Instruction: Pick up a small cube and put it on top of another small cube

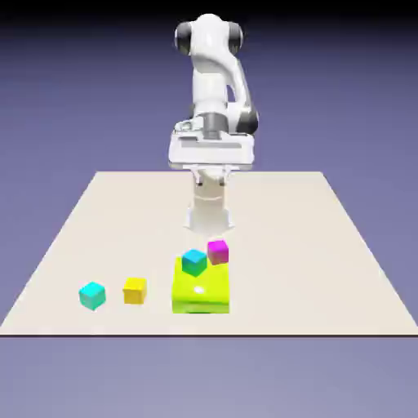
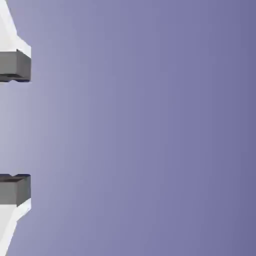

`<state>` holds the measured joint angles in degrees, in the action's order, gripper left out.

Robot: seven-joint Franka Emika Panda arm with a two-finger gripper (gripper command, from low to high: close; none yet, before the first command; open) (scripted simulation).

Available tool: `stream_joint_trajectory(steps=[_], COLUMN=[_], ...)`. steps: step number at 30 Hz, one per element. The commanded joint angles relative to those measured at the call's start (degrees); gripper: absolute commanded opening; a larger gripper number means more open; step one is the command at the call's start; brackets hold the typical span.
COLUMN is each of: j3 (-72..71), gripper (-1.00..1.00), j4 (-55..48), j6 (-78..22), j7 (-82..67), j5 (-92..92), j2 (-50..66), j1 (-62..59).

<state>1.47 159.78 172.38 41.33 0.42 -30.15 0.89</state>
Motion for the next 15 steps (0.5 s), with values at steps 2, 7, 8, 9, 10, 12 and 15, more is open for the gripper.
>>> stream_joint_trajectory(steps=[2,7,8,9,10,12,15], j3=[2.4,8.6,9.8,11.0,12.2,14.7,18.3], gripper=[0.0,0.0,0.0,0.0,0.0,0.0,0.0], j4=[-2.0,-7.1,-8.1,-9.1,-10.1,-12.1,-15.2], j6=[-2.7,-9.5,-10.8,-12.2,-13.5,-16.2,-20.3], j7=[-1.9,-6.6,-7.5,-8.4,-9.4,-11.3,-14.1], j5=[0.7,2.4,2.8,3.1,3.5,4.2,5.2], j2=[4.2,14.5,16.6,18.7,20.8,24.9,31.1], j1=[0.3,1.2,1.4,1.5,1.7,2.1,2.6])
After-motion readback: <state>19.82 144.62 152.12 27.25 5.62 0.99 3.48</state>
